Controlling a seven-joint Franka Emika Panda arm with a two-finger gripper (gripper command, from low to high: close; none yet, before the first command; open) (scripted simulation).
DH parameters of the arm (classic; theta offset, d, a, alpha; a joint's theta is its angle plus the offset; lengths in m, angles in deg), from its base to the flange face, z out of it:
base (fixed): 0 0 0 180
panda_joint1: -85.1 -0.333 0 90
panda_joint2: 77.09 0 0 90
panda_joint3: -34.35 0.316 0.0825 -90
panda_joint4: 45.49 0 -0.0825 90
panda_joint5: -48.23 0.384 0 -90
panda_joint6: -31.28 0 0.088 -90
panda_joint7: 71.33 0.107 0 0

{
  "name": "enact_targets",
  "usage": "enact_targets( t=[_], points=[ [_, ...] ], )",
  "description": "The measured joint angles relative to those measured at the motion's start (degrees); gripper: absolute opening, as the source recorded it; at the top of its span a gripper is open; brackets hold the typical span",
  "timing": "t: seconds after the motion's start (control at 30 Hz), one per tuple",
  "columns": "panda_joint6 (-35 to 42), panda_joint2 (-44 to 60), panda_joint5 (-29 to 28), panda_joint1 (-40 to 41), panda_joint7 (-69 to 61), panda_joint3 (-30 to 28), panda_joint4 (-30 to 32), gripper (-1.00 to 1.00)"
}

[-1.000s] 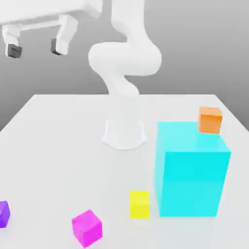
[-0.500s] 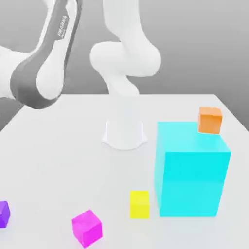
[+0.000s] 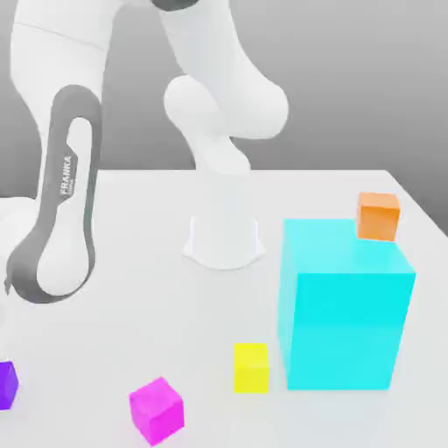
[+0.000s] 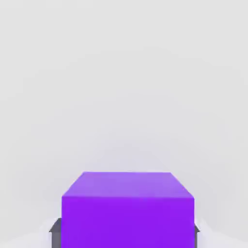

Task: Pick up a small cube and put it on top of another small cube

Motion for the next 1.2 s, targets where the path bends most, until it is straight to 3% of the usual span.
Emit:
enact_targets(
  t=[0.13,0.4,1.0,1.13,1.17,1.2],
  points=[
    [5.77,-7.71,-2.95,-2.23,1.44,-1.55,1.81,-1.0],
    [17.4,-24.68,-6.59,-14.26,-7.24,8.76,6.36,-1.0],
    [43.97,-61.94,-1.94,-46.31,-36.98,24.87,16.55,-1.0],
    [37.56,-61.04,-0.85,-48.01,-38.61,26.92,22.03,-1.0],
    [35.69,-60.42,-0.62,-48.05,-38.7,27.29,23.28,1.0],
    [35.69,-60.42,-0.62,-48.05,-38.7,27.29,23.28,1.0]
  ],
)
